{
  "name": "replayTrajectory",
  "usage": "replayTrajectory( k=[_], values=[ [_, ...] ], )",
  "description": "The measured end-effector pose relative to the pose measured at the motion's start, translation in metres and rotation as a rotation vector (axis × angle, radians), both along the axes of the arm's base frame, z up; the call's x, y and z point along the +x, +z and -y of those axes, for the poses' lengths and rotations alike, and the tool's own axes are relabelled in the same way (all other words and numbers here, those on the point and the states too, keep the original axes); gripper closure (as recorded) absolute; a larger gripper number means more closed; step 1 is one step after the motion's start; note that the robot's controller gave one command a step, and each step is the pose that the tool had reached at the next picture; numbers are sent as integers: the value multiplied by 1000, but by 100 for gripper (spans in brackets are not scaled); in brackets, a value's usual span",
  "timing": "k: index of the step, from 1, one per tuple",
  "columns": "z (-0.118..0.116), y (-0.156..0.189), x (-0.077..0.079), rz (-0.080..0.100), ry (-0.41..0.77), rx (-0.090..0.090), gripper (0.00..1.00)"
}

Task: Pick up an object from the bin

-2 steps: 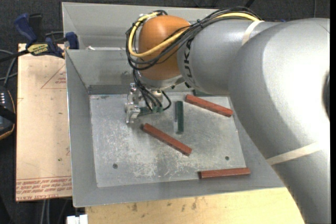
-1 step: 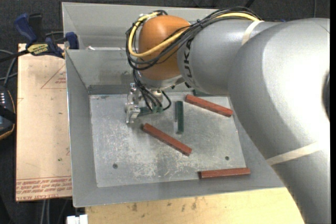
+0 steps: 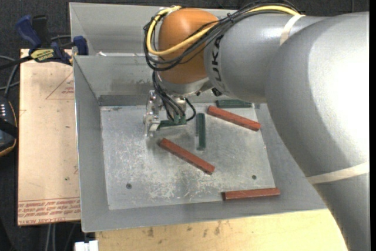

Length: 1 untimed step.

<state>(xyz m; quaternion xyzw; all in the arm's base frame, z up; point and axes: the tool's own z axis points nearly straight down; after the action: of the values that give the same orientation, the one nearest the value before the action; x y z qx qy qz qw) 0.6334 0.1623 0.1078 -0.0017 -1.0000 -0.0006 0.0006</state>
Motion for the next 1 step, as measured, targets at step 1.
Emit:
replayTrajectory(
  k=[1],
  values=[
    [2, 66, 5, 0, 22, -1, 100]
  ],
)
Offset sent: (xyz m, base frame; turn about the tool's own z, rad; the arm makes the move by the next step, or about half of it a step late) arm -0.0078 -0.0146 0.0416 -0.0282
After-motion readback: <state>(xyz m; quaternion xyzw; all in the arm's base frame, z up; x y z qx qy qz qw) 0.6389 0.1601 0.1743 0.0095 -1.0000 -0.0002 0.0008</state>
